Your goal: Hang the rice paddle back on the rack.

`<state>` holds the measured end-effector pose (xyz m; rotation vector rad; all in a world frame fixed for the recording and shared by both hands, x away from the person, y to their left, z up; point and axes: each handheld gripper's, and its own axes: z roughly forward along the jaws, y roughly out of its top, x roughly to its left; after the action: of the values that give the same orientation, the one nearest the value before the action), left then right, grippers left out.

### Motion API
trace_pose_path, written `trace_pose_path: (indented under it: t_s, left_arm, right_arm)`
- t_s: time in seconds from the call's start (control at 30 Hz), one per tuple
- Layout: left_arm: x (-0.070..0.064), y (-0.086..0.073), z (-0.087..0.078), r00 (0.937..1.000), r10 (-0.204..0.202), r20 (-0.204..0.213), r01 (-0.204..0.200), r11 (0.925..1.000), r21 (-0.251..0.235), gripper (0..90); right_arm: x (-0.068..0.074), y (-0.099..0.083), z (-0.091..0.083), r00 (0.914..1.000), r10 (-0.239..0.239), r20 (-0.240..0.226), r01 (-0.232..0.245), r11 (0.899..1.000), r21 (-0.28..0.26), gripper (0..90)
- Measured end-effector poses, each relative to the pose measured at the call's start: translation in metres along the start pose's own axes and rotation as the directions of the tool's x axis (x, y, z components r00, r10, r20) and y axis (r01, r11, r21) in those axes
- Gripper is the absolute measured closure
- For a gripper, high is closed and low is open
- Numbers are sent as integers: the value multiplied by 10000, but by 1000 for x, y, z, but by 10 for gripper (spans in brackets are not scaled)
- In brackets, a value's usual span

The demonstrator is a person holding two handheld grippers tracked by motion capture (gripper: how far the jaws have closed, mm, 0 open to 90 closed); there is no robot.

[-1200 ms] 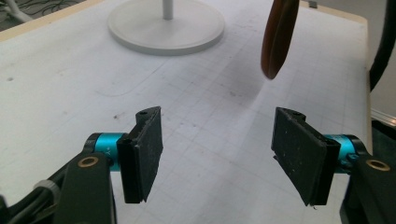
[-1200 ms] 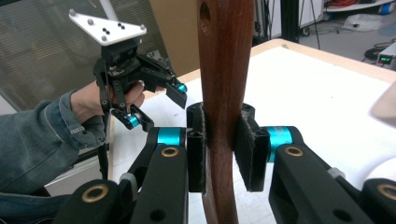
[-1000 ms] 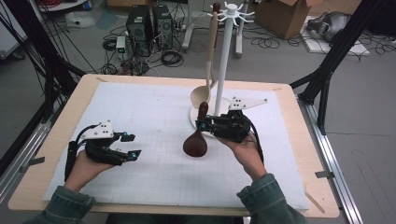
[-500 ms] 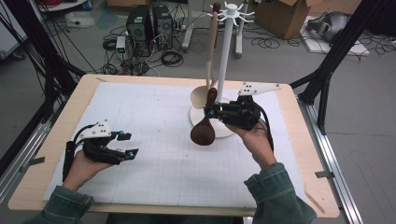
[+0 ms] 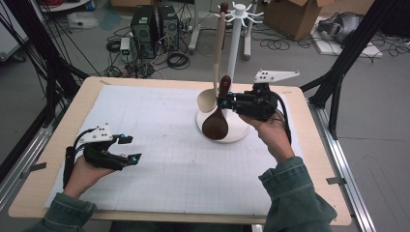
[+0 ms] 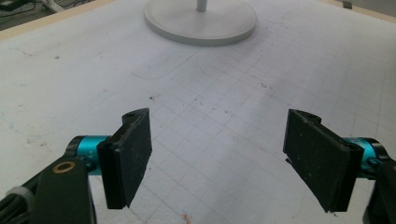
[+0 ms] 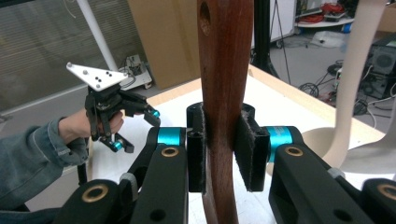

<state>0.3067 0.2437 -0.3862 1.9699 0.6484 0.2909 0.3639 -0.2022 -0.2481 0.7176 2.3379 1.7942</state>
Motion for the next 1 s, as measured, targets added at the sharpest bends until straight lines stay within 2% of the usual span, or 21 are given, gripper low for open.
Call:
trace_pose_path:
  t_s: [0.23, 0.7, 1.0]
  left_arm:
    - [1, 0, -3, 9999, 3, -103, -4, 10000, -58, 230]
    - [4, -1, -7, 9997, -125, -217, 122, 9998, -135, 210]
    - [4, -2, -8, 9995, -132, -277, 127, 9998, -176, 209]
  right_arm:
    - [-4, 15, -2, 10000, 17, 13, -16, 10000, -47, 763]
    - [-6, 51, -9, 9987, -383, 348, 386, 9992, -75, 763]
    - [-14, 67, -23, 9974, -530, 487, 532, 9986, -22, 763]
